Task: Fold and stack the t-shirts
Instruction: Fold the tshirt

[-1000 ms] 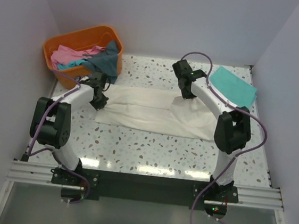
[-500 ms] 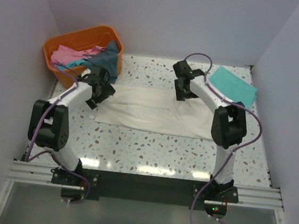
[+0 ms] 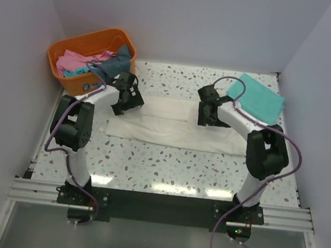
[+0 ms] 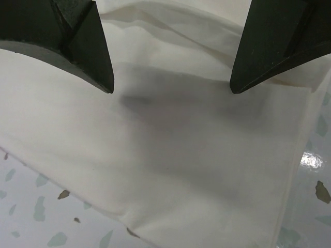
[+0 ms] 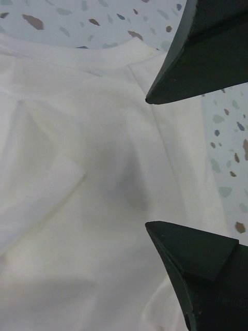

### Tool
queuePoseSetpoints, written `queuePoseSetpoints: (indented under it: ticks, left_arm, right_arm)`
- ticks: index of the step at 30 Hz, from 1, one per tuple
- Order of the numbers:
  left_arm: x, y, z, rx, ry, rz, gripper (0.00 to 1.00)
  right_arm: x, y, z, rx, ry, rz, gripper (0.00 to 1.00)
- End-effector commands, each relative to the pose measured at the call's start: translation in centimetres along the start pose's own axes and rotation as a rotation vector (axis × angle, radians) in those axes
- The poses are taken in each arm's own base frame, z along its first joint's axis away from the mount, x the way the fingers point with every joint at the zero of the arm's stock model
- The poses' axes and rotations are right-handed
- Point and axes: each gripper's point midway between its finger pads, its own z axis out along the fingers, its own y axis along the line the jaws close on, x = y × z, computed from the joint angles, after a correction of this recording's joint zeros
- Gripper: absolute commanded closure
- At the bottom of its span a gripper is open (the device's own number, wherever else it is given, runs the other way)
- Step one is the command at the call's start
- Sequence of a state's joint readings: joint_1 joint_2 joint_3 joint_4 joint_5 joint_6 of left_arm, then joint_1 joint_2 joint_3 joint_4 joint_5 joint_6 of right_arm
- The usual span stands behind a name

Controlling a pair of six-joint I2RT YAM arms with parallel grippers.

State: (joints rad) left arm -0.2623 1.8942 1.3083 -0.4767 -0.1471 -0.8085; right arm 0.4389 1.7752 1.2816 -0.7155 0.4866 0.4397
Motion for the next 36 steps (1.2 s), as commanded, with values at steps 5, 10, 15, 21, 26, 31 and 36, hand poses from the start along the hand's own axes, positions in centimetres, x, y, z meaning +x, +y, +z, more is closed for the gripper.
queuePoseSetpoints:
  ticks: [5, 10, 15, 21, 26, 31, 36]
  left_arm:
    - [-0.2, 1.5, 1.2, -0.053, -0.033, 0.029, 0.0]
    - [0.1, 3.5, 1.6, -0.123, -0.039, 0.043, 0.0]
    - [0.4, 4.2, 1.8, -0.143, -0.032, 0.037, 0.0]
    - [0.5, 5.2, 1.9, -0.177, -0.039, 0.042, 0.0]
    - [0.7, 5.4, 2.0, -0.182, -0.032, 0.046, 0.0]
    - [0.8, 5.6, 2.2, -0.192, -0.028, 0.052, 0.0]
    - [0.7, 5.9, 2.3, -0.208, -0.034, 0.056, 0.0]
  right_arm:
    - [-8.0, -1.8, 3.0, 0.224, -0.152, 0.04, 0.01]
    - [-7.9, -2.0, 6.0, 0.267, -0.092, -0.004, 0.01]
    - [-8.0, -0.9, 6.8, 0.213, -0.09, -0.02, 0.01]
    - [-8.4, -0.2, 4.5, 0.086, -0.137, -0.008, 0.01]
    - [-7.2, -0.3, 3.9, 0.043, -0.124, -0.059, 0.01]
    - [-6.0, 0.2, 5.4, 0.04, -0.083, -0.103, 0.01]
    - [-5.0, -0.6, 7.1, 0.136, -0.031, -0.127, 0.01]
